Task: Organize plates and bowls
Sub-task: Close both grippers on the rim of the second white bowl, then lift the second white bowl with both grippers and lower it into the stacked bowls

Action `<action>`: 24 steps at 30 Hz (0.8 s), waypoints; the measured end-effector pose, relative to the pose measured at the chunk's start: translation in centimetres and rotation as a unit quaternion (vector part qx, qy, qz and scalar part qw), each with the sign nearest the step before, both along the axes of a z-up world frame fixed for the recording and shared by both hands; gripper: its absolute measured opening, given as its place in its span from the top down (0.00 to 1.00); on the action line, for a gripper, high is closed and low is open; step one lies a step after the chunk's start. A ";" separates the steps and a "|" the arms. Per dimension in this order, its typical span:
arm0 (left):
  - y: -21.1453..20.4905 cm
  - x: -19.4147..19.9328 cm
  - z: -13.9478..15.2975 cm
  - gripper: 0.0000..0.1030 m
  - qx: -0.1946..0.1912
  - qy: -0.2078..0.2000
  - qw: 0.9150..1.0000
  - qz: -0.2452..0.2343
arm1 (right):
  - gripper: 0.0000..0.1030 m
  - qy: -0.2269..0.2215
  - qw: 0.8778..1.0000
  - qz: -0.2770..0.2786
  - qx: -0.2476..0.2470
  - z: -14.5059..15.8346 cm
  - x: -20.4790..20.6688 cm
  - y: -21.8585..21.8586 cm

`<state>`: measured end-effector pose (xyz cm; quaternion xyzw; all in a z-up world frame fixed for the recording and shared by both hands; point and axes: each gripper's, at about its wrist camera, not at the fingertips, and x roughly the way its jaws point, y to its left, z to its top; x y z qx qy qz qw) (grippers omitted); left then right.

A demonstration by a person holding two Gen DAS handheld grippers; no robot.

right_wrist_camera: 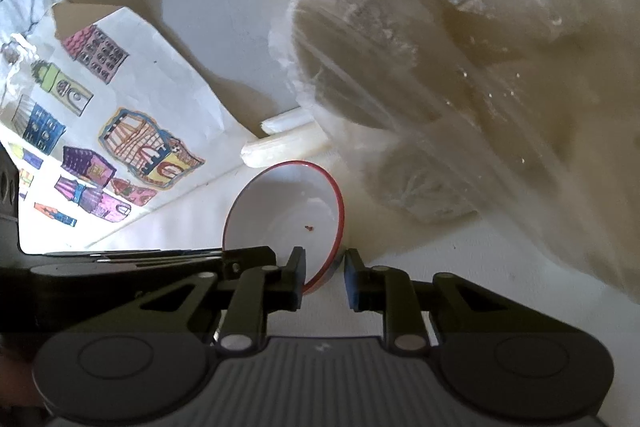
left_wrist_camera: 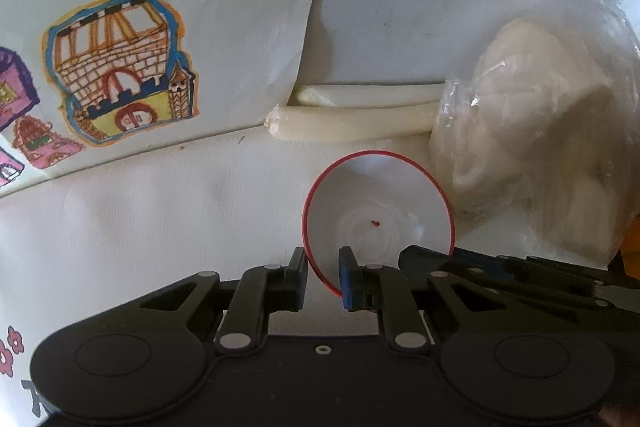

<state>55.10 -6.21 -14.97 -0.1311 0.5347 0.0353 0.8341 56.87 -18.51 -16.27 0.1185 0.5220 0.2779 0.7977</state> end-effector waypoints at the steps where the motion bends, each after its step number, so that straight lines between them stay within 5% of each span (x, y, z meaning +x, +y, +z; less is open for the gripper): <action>1: 0.2 -0.4 0.3 0.83 0.000 -0.003 1.000 0.000 | 0.78 -0.004 1.000 0.002 0.000 0.2 -0.2 0.0; 24: 0.4 -7.8 4.5 0.82 -0.011 -0.061 0.997 -0.039 | 0.78 -0.053 0.998 -0.013 0.013 4.7 -7.1 -4.0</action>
